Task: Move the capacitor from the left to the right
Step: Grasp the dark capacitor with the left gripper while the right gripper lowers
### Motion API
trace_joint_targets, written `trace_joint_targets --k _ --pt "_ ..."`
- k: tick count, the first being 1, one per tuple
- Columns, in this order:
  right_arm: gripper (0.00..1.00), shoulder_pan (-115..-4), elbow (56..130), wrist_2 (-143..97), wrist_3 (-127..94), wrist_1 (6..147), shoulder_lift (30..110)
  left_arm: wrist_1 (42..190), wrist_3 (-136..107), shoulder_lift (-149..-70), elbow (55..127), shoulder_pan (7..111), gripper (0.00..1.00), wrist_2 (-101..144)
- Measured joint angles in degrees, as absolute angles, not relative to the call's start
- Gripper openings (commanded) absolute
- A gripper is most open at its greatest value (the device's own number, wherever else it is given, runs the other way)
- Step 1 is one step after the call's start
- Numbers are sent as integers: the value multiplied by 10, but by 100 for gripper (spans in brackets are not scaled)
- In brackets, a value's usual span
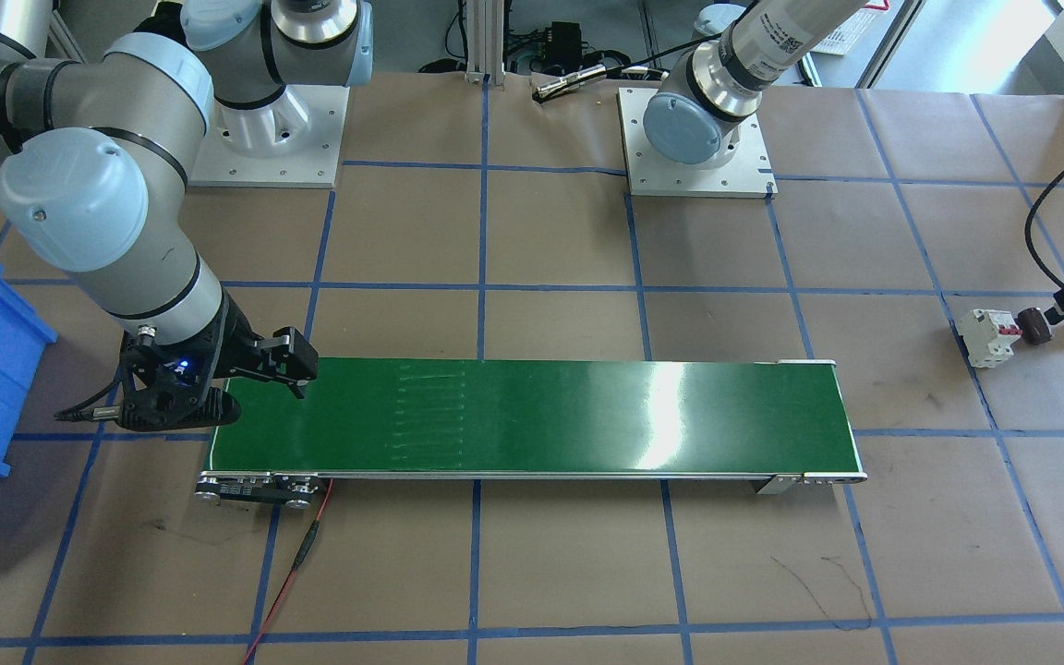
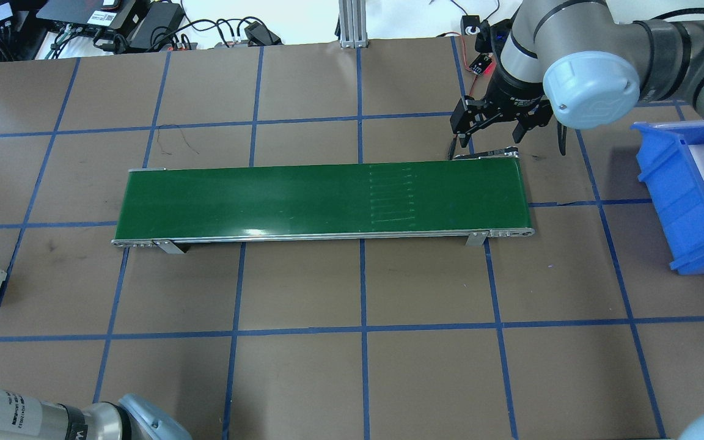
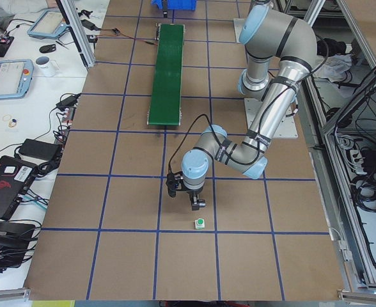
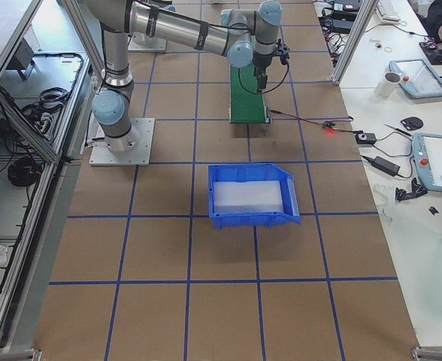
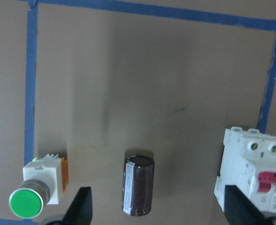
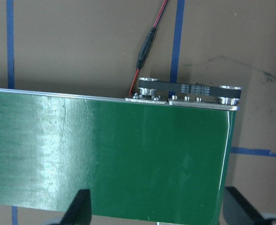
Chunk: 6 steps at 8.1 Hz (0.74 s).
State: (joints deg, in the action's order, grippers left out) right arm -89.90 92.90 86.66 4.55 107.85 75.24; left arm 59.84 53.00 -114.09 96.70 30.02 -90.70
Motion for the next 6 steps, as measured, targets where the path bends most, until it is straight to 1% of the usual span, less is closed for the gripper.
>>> trace_joint_targets --k 2,6 --pt "100 -899 929 819 36 1107 741 592 541 -1154 970 299 100 -907" --pt "100 -899 933 782 6 1106 723 588 543 -1172 972 297 100 -908"
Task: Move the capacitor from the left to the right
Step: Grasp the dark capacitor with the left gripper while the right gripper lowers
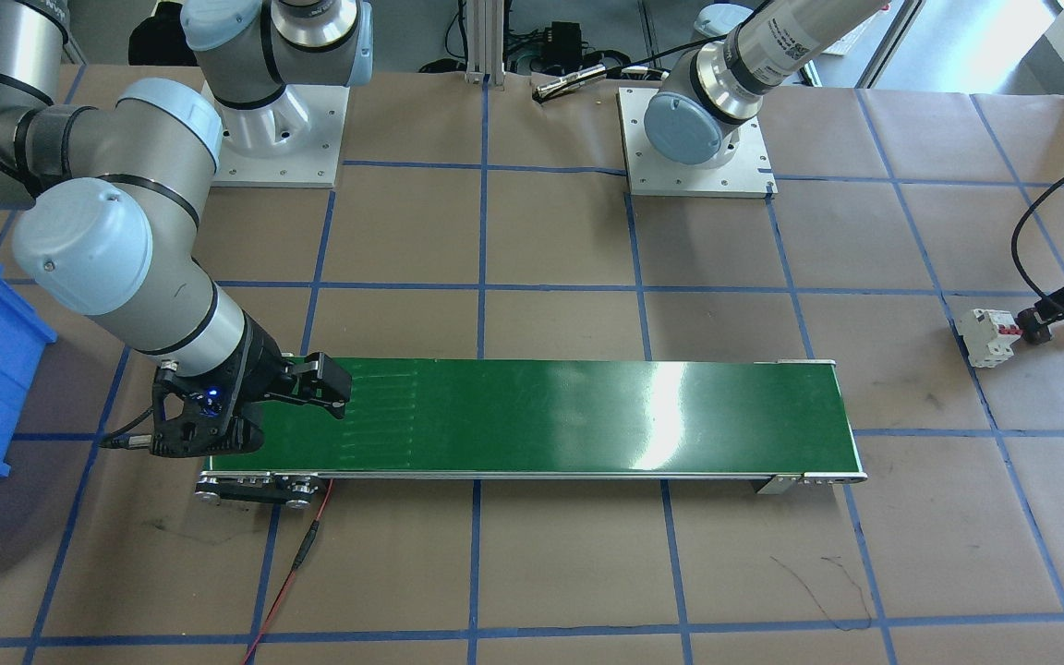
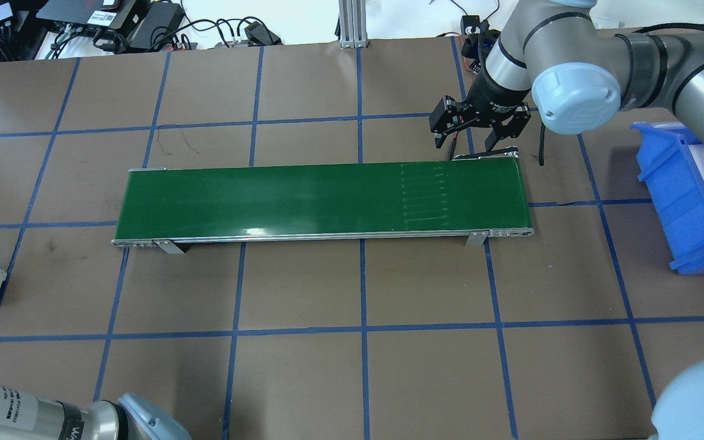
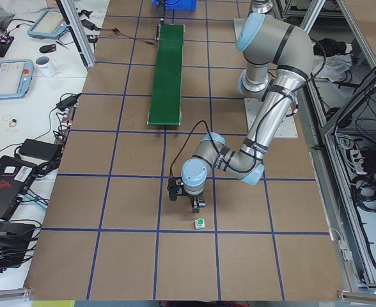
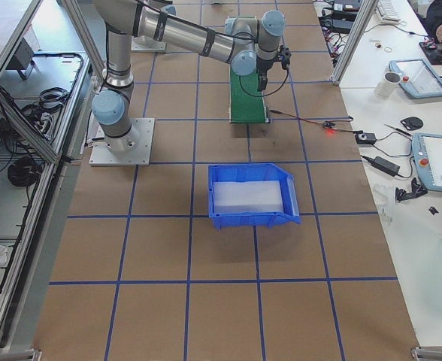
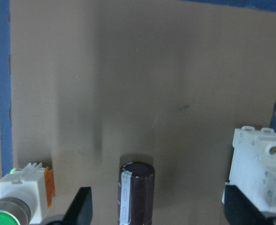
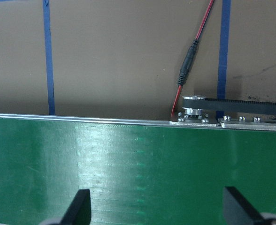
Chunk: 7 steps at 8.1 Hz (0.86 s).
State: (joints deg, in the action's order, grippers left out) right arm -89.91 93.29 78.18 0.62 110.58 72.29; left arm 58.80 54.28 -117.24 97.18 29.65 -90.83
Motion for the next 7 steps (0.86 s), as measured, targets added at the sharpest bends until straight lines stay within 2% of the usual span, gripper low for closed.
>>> trace_joint_targets --k 3,5,7 --pt "100 -899 933 777 0 1071 722 587 543 -1183 971 287 95 -910" --pt "100 -899 933 776 -4 1064 722 587 542 -1189 972 285 96 -925" --pt "100 -899 933 765 -9 1065 722 587 541 -1194 972 284 89 -934"
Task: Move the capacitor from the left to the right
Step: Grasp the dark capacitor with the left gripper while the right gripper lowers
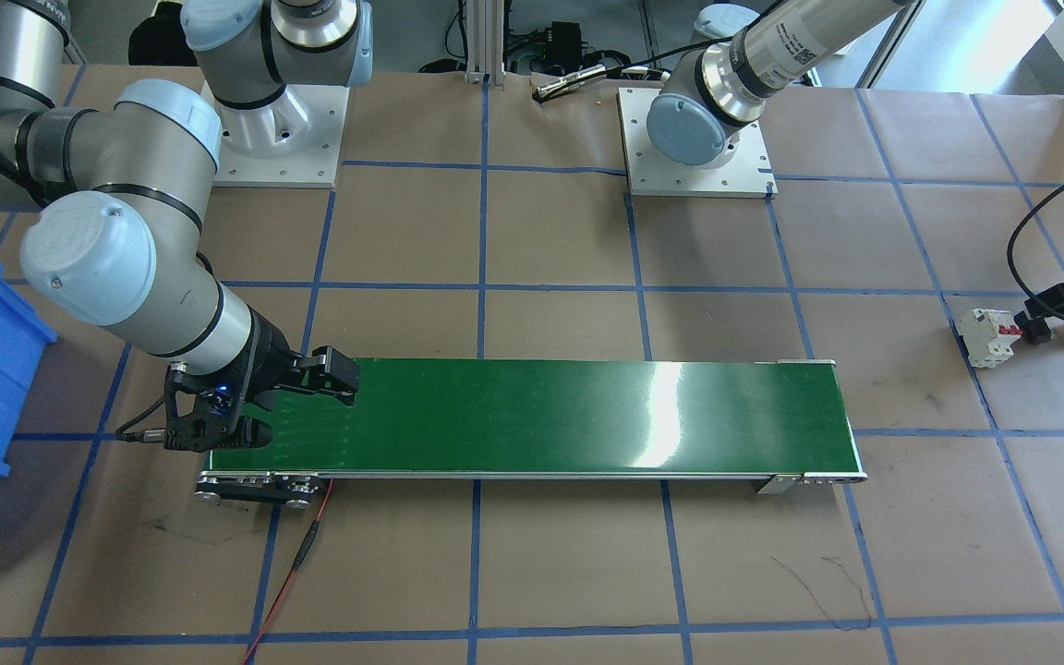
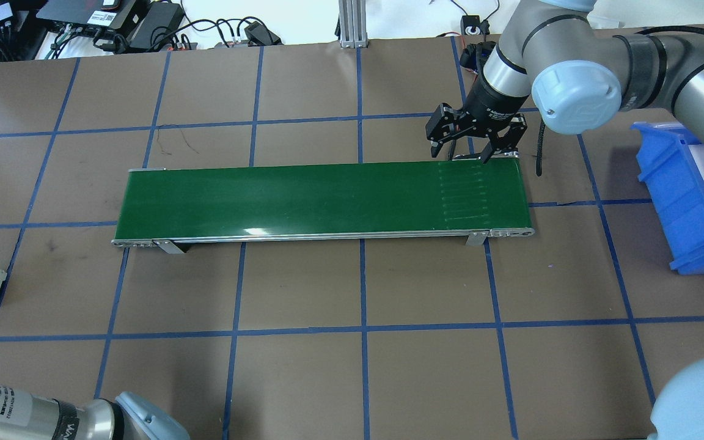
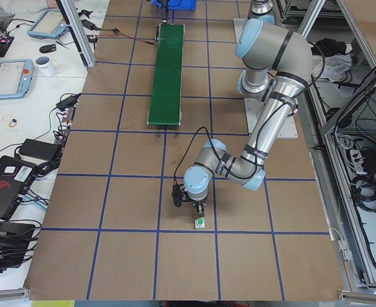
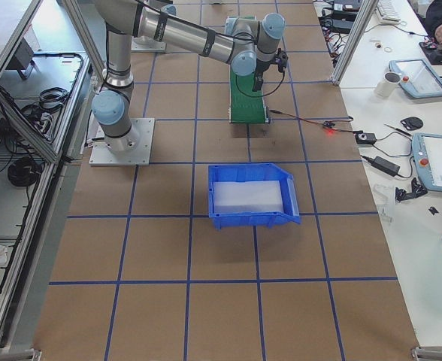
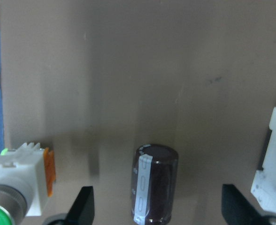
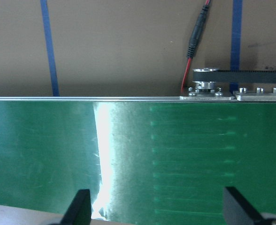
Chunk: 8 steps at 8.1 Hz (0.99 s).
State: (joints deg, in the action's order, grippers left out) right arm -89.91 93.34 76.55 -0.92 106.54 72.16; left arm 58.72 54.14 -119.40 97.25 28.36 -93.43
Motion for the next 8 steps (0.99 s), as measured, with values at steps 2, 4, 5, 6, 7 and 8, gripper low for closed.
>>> trace_joint_targets --k 2,4,5,6,7,8 --pt "100 -899 933 721 -11 1066 721 585 539 -1197 973 282 88 -935" --pt "100 -899 933 710 -13 1064 719 572 537 -1203 973 281 76 -935" --pt "100 -899 933 710 -13 1063 719 569 536 -1205 973 281 63 -935" --pt "100 -899 933 709 -12 1062 718 567 534 -1205 974 281 50 -935" --pt "100 -898 933 710 -10 1062 718 567 528 -1205 978 281 46 -934" --pt "100 -898 933 710 -9 1061 717 567 521 -1204 984 281 44 -934"
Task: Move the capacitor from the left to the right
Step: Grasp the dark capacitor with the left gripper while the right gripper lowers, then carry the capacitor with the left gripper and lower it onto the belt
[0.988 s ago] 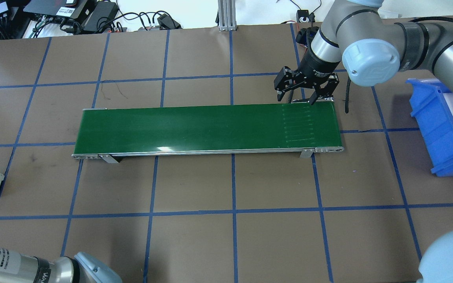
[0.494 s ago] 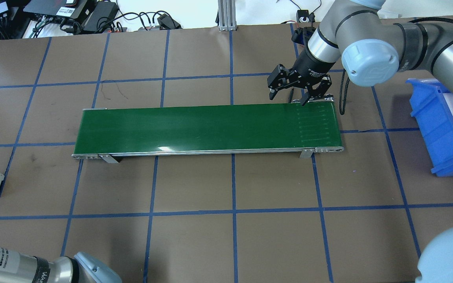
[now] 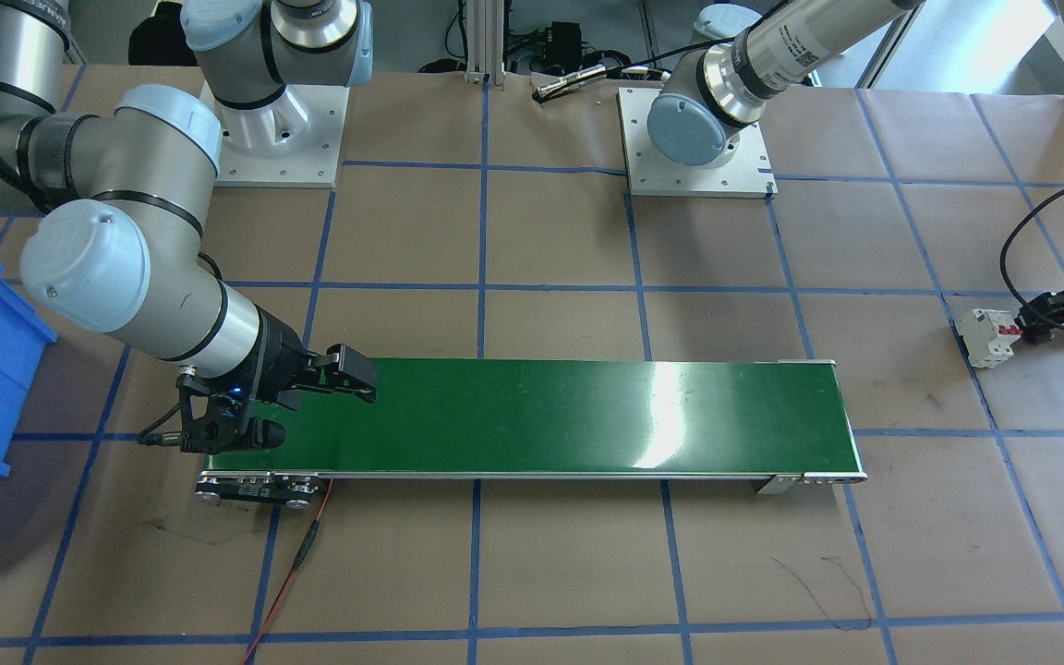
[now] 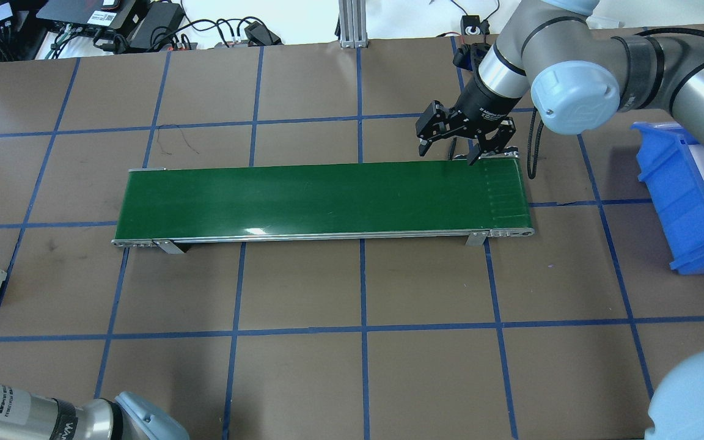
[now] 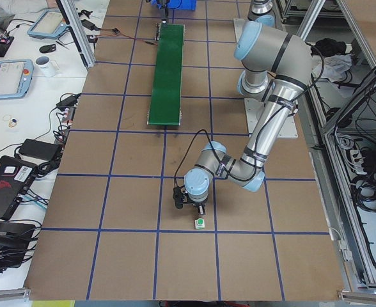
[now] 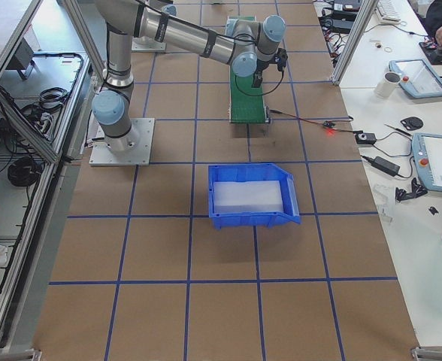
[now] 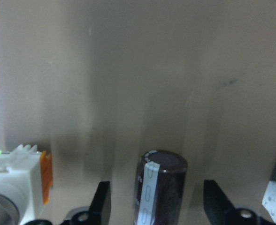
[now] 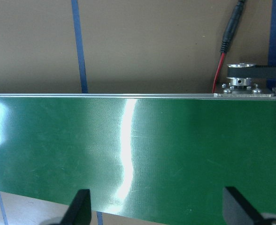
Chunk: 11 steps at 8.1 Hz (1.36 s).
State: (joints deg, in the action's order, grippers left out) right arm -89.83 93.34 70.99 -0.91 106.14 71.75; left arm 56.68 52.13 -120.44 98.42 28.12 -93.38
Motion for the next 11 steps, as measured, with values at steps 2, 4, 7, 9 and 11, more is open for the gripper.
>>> trace_joint_targets --k 2,4,7,9,11 --pt "100 -898 937 710 -9 1061 717 567 517 -1201 989 281 8 -934" --pt "100 -898 941 710 -10 1062 717 572 518 -1183 988 281 0 -957" --pt "100 -898 942 713 -11 1063 715 637 518 -1115 975 286 0 -1016" --pt "100 -898 943 721 -12 1064 712 666 503 -1063 948 334 0 -1020" --pt "100 -898 943 726 -24 1068 706 710 412 -1031 925 428 0 -1016"
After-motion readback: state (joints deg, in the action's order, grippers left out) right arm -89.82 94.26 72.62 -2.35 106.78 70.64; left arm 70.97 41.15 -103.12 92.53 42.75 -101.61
